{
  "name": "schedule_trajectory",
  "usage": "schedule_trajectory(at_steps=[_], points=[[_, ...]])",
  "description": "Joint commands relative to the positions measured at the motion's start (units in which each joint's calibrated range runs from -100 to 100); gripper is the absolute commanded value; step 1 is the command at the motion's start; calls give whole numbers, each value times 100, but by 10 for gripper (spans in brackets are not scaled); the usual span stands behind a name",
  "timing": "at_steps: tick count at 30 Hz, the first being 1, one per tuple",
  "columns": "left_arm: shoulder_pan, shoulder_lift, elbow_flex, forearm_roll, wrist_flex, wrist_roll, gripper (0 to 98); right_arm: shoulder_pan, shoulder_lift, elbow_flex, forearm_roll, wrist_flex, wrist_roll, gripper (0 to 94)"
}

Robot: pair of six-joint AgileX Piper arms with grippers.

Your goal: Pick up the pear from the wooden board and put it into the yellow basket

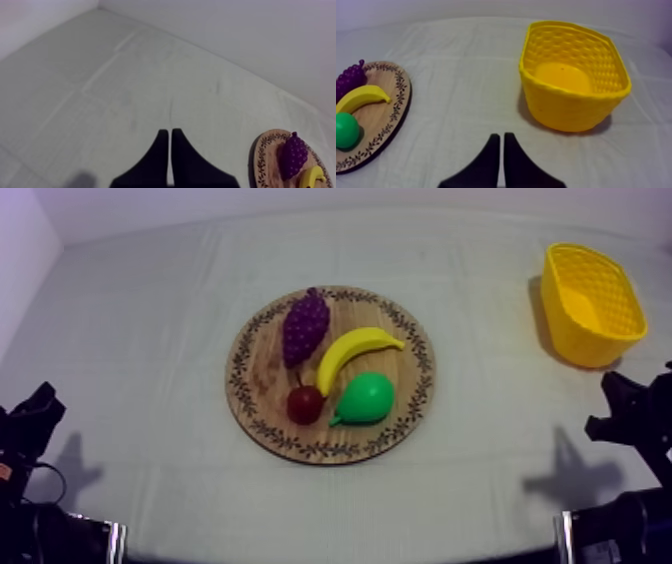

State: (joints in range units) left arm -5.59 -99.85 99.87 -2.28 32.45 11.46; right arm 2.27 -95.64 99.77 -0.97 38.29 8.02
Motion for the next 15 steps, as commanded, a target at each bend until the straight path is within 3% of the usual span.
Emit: schedule_trajectory(at_steps=[1, 15], points=[[-2, 2, 2, 0, 5, 0, 1, 5, -3, 1, -3, 2, -152, 5], [-2, 2, 2, 0, 5, 0, 1, 213, -9, -529, 333, 417, -685, 5]])
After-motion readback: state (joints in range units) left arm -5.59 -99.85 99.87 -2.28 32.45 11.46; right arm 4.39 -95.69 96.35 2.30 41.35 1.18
